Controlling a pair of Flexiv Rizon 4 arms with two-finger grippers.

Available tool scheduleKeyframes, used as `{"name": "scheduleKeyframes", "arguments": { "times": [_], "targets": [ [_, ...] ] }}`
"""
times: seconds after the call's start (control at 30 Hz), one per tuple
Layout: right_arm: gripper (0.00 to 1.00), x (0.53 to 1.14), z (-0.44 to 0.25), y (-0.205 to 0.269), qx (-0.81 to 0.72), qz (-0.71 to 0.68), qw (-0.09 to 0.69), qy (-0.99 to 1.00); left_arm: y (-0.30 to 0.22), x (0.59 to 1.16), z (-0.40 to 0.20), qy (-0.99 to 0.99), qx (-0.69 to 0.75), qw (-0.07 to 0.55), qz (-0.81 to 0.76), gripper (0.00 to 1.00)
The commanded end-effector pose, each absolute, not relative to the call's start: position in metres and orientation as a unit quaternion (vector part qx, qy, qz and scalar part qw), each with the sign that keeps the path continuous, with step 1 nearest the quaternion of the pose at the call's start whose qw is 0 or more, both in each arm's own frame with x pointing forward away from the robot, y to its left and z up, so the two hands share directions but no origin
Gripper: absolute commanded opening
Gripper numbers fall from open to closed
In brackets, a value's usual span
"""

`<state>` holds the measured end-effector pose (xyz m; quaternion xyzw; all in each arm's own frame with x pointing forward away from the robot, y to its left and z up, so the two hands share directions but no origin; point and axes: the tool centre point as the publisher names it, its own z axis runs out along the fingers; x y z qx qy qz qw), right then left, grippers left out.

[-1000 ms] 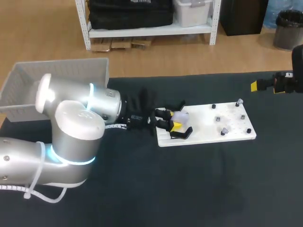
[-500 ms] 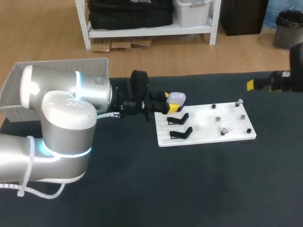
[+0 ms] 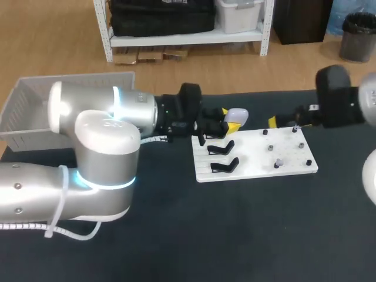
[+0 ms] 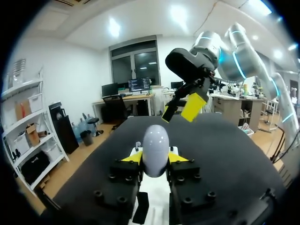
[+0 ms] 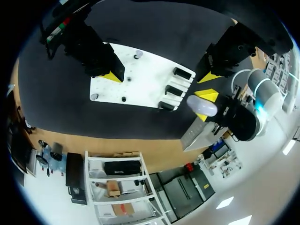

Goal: Pick up each earbud case from the left stands, insert the matching earbuds, close the lid, and place the case in the box.

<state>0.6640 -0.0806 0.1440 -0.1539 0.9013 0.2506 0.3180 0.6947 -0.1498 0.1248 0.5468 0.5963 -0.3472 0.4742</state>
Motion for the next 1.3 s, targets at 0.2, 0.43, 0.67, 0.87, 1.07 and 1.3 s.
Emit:
{"name": "scheduleKeyframes", "arguments": {
  "times": [0.2,0.43,0.67,0.87,1.07,1.3],
  "targets": [
    [1.00,0.661,0.146,-0.067,-0.162,0.249,0.307,0.904,-0.168,0.704,0.126,0.583,0.560,0.473,-0.351,0.00],
    [1.00,0.666,0.144,-0.061,-0.171,0.254,0.296,0.905,-0.169,0.701,0.126,0.577,0.564,0.476,-0.349,0.00],
    [1.00,0.671,0.143,-0.057,-0.172,0.255,0.293,0.905,-0.174,0.693,0.127,0.569,0.575,0.475,-0.347,0.00],
    [1.00,0.675,0.145,-0.058,-0.173,0.252,0.292,0.906,-0.176,0.688,0.127,0.563,0.578,0.476,-0.350,0.00],
    [1.00,0.678,0.148,-0.060,-0.171,0.248,0.293,0.907,-0.176,0.683,0.127,0.557,0.581,0.478,-0.353,0.00],
    [1.00,0.681,0.160,-0.064,-0.175,0.241,0.309,0.903,-0.177,0.678,0.125,0.555,0.584,0.473,-0.357,0.00]
  ]
}}
